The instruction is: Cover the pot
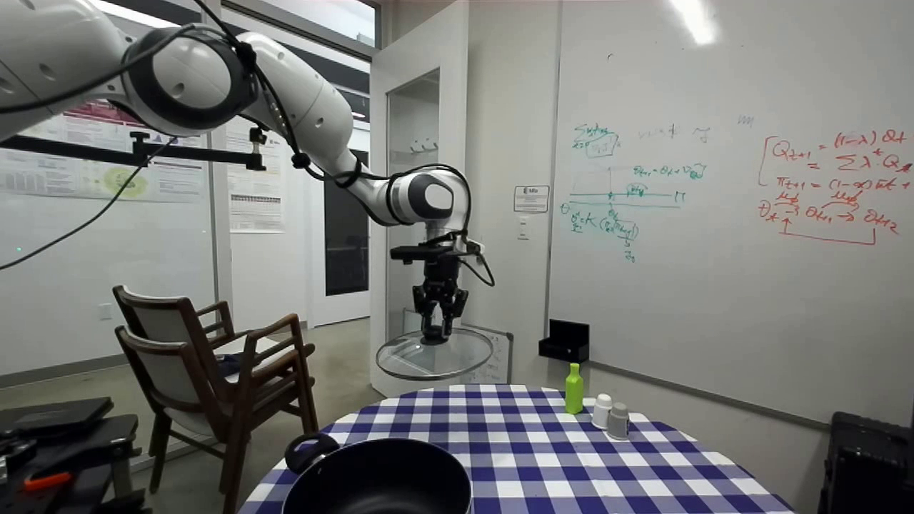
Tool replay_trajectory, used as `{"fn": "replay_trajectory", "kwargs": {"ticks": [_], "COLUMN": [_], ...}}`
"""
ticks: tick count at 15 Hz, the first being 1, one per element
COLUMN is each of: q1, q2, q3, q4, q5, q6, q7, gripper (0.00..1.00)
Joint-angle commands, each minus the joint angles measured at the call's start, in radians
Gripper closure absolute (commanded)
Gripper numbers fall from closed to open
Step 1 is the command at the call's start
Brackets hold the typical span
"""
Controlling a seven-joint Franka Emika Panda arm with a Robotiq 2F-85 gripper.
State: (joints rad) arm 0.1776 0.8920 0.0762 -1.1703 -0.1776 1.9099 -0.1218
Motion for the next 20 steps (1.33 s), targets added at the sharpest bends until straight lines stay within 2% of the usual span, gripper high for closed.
{"fn": "replay_trajectory", "kwargs": {"ticks": [1,5,9,17,20], "q1": [-0.035,-0.094,-0.144,-0.191,-0.197], "q2": [-0.009,-0.017,-0.081,-0.329,-0.409], "q3": [-0.03,-0.057,-0.072,-0.091,-0.105], "q4": [0.053,0.081,0.005,-0.305,-0.437], "q5": [0.004,0.015,0.014,-0.001,-0.012], "q6": [-0.022,-0.023,-0.012,-0.01,0.031], "q7": [-0.014,-0.006,-0.004,-0.006,0.01], "gripper": [0.75,0.75,0.75,0.75,0.75]}}
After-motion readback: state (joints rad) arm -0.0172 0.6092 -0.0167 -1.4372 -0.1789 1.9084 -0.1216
